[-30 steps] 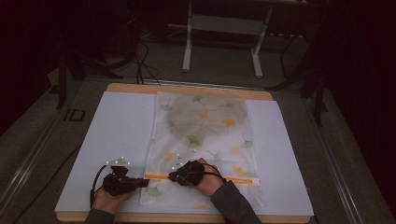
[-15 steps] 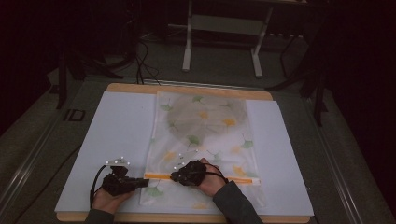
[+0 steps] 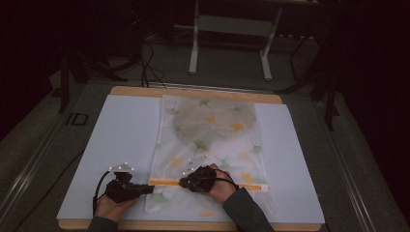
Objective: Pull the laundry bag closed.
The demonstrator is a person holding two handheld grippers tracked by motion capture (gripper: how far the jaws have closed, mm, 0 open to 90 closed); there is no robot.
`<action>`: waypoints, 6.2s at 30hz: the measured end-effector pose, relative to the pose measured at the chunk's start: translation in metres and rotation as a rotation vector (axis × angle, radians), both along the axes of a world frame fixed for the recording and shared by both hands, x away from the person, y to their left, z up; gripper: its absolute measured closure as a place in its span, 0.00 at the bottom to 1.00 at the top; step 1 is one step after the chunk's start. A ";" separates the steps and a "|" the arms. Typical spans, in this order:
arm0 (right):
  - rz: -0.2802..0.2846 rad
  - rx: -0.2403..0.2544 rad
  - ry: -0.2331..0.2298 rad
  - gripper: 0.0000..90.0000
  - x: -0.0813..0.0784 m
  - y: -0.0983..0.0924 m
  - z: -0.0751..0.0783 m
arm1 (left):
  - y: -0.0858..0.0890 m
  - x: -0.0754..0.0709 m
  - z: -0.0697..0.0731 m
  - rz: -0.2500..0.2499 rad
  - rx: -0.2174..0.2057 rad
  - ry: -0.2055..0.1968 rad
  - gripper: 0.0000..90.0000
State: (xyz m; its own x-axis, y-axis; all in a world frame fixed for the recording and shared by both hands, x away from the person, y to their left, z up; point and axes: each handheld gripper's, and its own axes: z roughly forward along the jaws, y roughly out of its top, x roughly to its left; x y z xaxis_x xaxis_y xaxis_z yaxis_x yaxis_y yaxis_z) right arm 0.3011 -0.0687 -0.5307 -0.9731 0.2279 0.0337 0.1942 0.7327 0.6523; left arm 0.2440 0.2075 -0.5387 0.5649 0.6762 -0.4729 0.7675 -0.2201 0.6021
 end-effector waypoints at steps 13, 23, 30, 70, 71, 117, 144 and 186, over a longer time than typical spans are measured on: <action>-0.009 -0.018 -0.004 0.94 0.000 -0.007 0.002 | 0.001 0.000 0.000 0.002 -0.003 0.000 0.97; -0.014 -0.028 -0.004 0.94 0.000 -0.012 0.002 | 0.001 0.000 0.000 0.004 -0.002 0.001 0.97; -0.024 -0.027 -0.002 0.94 0.000 -0.020 0.002 | 0.001 0.000 0.000 0.004 -0.003 0.002 0.97; -0.049 -0.030 0.005 0.94 -0.001 -0.045 0.003 | 0.002 0.000 0.000 0.004 -0.003 0.004 0.97; -0.049 -0.030 0.005 0.94 -0.001 -0.045 0.003 | 0.002 0.000 0.000 0.006 -0.003 0.003 0.97; -0.072 -0.050 0.006 0.94 -0.002 -0.070 0.005 | 0.003 0.000 0.000 0.010 -0.005 0.002 0.97; -0.102 -0.054 0.012 0.94 -0.003 -0.091 0.005 | 0.004 0.000 0.000 0.014 -0.006 0.000 0.97; -0.153 -0.054 0.016 0.94 -0.006 -0.118 0.006 | 0.005 0.001 -0.001 0.014 -0.001 0.002 0.97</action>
